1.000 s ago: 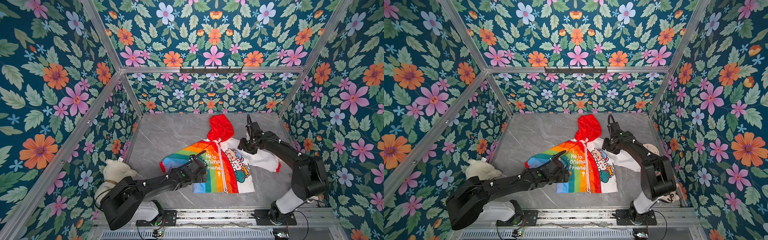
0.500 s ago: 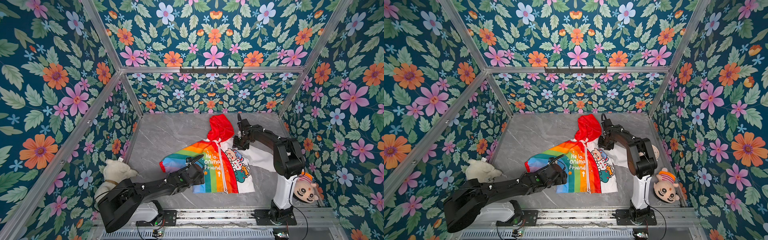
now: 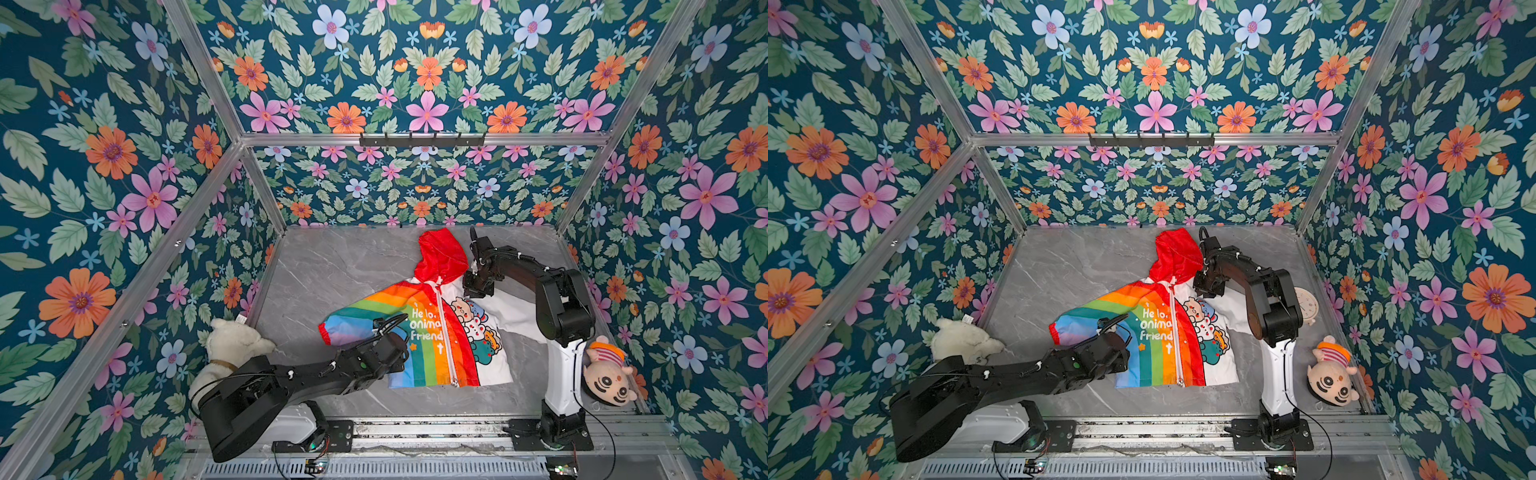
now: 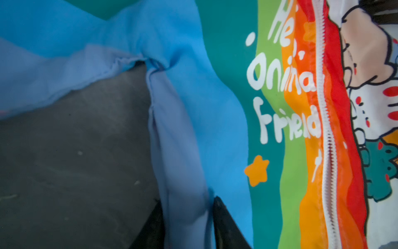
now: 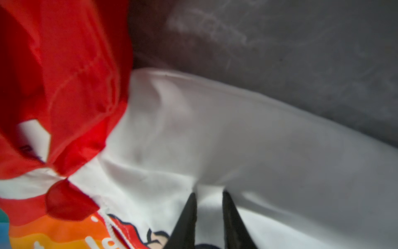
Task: Unzip the jacket
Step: Smooth out the jacket at the center of the board.
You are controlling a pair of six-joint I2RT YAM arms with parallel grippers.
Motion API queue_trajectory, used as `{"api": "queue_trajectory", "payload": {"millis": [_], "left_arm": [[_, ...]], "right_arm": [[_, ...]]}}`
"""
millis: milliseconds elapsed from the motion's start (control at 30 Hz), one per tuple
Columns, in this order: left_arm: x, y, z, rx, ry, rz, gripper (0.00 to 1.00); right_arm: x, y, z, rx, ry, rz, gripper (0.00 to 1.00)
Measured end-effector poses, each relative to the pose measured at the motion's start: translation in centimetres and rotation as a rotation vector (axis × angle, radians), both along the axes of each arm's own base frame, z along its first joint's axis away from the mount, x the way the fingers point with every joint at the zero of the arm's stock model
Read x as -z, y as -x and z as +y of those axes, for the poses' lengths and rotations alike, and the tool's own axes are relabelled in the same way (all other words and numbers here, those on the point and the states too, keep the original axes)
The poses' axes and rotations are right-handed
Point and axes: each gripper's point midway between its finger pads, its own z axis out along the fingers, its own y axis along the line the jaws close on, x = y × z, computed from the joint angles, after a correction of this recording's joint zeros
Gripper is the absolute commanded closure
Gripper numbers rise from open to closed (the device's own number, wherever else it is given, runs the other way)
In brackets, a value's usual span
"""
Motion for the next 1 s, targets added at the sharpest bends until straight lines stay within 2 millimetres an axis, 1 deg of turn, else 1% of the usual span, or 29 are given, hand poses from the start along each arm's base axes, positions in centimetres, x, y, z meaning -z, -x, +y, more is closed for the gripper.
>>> {"api": "queue_trajectory", "payload": {"millis": [133,267,333,433,533,633,700,800,933,1000], "left_arm": [[0.2,0.3,0.4,-0.012,-0.012,0.014,0.80],[0.4,0.3,1.0,-0.039,-0.029,0.024,0.88],[0.4,0.4,1.2,-0.050,-0.038,0.031,0.88],[0.5,0.5,1.6,-0.059,-0.047,0.036,0.85],[0.4,0.6,1.6,-0.059,-0.051,0.038,0.84],[0.4,0.6,1.7,-0.059,-0.059,0.042,0.79],[0.3,0.7,1.8,-0.059,-0.063,0.043,0.78],[0.3,0.8,2.1,-0.059,-0.071,0.047,0.79],[0.3,0.9,2.5,-0.065,-0.091,0.051,0.82],[0.5,0.9,2.7,-0.069,-0.103,0.054,0.80]], "right_arm": [[0.2,-0.4,-0.2,0.006,-0.009,0.015,0.79],[0.3,-0.4,-0.3,0.012,-0.027,0.028,0.79],[0.3,-0.4,-0.4,0.016,-0.036,0.031,0.78],[0.3,-0.5,-0.5,0.025,-0.053,0.035,0.78],[0.2,-0.5,-0.6,0.031,-0.055,0.035,0.78],[0.2,-0.5,-0.6,0.042,-0.055,0.036,0.78],[0.2,-0.5,-0.7,0.045,-0.052,0.034,0.78],[0.2,-0.5,-1.2,0.064,-0.029,0.031,0.79],[0.2,-0.2,-2.6,0.107,-0.004,0.037,0.79],[0.2,-0.1,-2.8,0.113,-0.008,0.038,0.77]]}}
